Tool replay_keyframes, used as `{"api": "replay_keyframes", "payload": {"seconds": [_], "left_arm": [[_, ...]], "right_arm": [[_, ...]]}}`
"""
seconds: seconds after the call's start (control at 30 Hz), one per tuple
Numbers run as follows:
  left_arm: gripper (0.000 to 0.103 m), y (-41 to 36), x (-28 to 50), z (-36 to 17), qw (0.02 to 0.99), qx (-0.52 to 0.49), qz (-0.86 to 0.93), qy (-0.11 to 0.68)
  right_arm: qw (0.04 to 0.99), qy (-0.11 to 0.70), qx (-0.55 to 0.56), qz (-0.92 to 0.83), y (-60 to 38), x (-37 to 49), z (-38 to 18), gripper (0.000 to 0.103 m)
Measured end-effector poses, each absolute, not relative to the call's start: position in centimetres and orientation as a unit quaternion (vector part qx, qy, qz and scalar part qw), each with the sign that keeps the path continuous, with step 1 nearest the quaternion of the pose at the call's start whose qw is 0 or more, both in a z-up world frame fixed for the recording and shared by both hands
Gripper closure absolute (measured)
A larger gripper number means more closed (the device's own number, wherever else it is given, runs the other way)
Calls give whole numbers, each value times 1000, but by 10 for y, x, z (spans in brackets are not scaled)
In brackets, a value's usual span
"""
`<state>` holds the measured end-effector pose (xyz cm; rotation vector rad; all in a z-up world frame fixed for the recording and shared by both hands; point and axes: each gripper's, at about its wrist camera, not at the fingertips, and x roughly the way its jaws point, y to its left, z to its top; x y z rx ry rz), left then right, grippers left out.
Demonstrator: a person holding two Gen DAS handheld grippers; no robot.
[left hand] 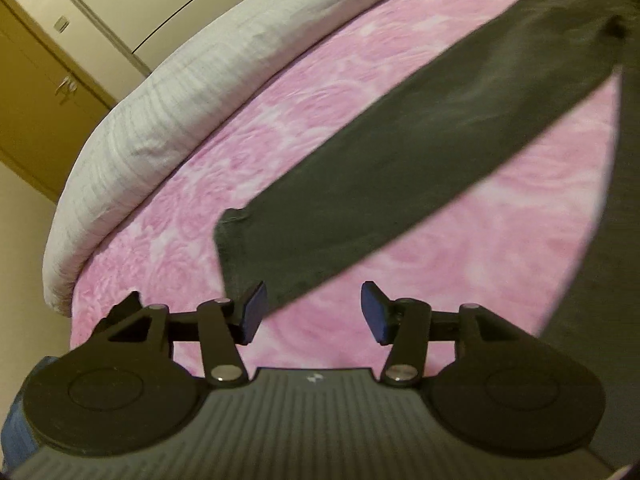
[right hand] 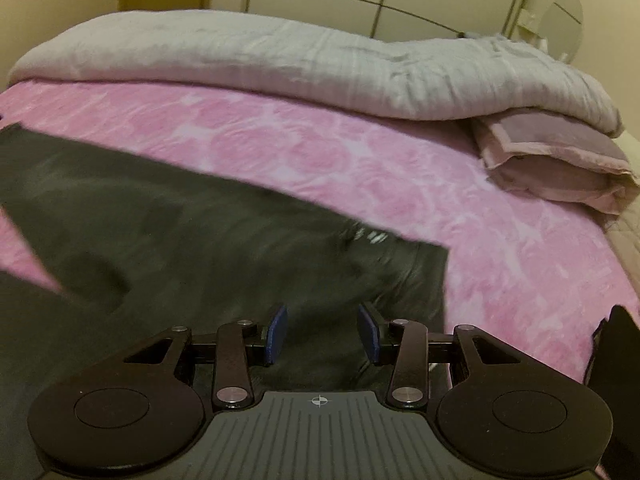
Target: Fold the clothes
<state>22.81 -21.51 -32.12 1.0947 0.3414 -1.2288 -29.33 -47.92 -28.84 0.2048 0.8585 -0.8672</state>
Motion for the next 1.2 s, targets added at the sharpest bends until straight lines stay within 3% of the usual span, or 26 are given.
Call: {"api": "replay_keyframes", "payload": {"seconds": [0.3, 0.6, 0.87, 1.2], "left_arm": [[42, -175, 124, -328, 605, 481, -626, 101], [42, -197, 19, -344, 526, 459, -713, 68], [39, -224, -92, -360, 444, 429, -786, 40], [39, -241, -180, -387, 369, 431, -822, 47]], "right_arm": [[817, 371, 174, -405, -416, -335, -302, 59], [807, 359, 203, -422, -365, -369, -315, 58], [763, 282, 249, -526, -338, -447, -305, 55], [763, 296, 246, -520, -358, -462, -310, 53]]}}
